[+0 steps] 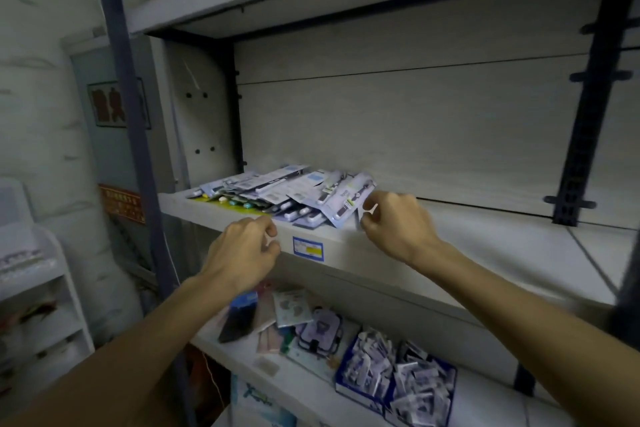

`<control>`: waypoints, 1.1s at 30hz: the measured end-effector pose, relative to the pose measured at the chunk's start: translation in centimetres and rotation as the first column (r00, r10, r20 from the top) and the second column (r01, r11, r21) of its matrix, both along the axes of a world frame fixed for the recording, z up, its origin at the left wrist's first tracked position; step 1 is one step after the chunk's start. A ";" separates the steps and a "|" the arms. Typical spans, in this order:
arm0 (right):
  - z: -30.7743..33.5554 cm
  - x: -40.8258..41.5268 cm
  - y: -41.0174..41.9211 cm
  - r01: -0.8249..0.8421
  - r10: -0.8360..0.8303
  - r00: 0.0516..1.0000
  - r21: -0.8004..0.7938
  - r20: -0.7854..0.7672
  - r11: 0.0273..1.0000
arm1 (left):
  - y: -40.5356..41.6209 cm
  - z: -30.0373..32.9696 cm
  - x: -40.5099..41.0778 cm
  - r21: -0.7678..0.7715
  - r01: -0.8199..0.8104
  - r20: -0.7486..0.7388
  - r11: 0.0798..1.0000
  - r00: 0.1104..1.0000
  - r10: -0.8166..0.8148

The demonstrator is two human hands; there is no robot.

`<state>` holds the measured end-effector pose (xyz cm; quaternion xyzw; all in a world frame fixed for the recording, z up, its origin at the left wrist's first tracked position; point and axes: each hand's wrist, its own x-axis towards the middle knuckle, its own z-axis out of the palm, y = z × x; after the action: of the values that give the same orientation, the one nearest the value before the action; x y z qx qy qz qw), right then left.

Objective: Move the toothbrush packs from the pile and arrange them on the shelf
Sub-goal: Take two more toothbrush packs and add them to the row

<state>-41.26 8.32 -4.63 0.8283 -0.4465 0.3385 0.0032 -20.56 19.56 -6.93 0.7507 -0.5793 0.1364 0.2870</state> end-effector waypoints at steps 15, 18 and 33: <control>-1.1 8.6 -9.7 0.276 -0.261 0.960 0.173 -0.101 0.946 | -12.0 2.4 6.2 -0.145 0.241 0.086 0.960 0.969 -0.230; -1.0 9.8 -9.9 0.354 -0.332 0.933 0.180 -0.139 0.918 | -14.1 3.0 6.8 -0.135 0.309 0.110 0.942 0.949 -0.296; -1.0 11.2 -10.7 0.533 -0.549 0.835 0.274 -0.018 0.801 | -20.5 4.0 8.4 -0.092 0.512 0.169 0.854 0.854 -0.493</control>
<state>-30.05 -2.34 -5.64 0.6480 -0.7055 0.2857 -0.0263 -12.15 -0.90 -2.95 0.5407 -0.7635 0.1472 0.3211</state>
